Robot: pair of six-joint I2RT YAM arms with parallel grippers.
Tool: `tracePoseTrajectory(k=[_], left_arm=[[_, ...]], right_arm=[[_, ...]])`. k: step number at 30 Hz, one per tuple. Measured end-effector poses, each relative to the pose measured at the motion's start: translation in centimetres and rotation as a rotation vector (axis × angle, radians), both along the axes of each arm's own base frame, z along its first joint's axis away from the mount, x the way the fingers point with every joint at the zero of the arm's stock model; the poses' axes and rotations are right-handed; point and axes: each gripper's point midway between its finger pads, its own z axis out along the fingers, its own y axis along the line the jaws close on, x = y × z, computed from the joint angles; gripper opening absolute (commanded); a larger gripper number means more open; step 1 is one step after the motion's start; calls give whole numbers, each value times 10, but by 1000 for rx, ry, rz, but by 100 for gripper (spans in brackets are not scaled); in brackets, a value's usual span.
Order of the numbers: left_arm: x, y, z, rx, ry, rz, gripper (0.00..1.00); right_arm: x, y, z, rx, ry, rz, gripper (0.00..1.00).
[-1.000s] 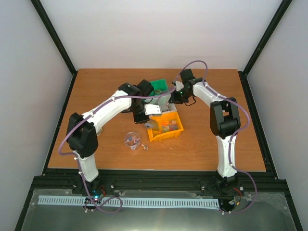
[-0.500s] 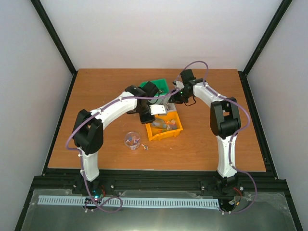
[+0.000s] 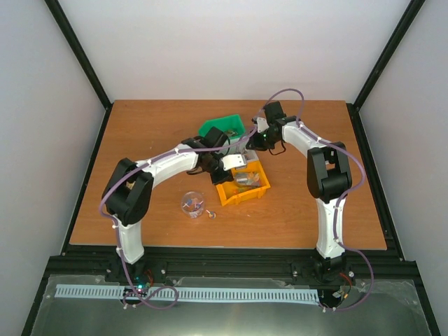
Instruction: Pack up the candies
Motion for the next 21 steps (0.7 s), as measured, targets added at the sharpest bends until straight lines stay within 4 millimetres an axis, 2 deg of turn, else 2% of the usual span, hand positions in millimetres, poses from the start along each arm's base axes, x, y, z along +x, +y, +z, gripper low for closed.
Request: tracePoseTrajectory(k=[8, 21], left_arm=[[-6, 1, -8, -117, 33, 50, 1], [-7, 33, -5, -227, 27, 112, 1]], right_arm=[[0, -1, 0, -7, -26, 20, 3], [0, -2, -1, -4, -26, 25, 3]])
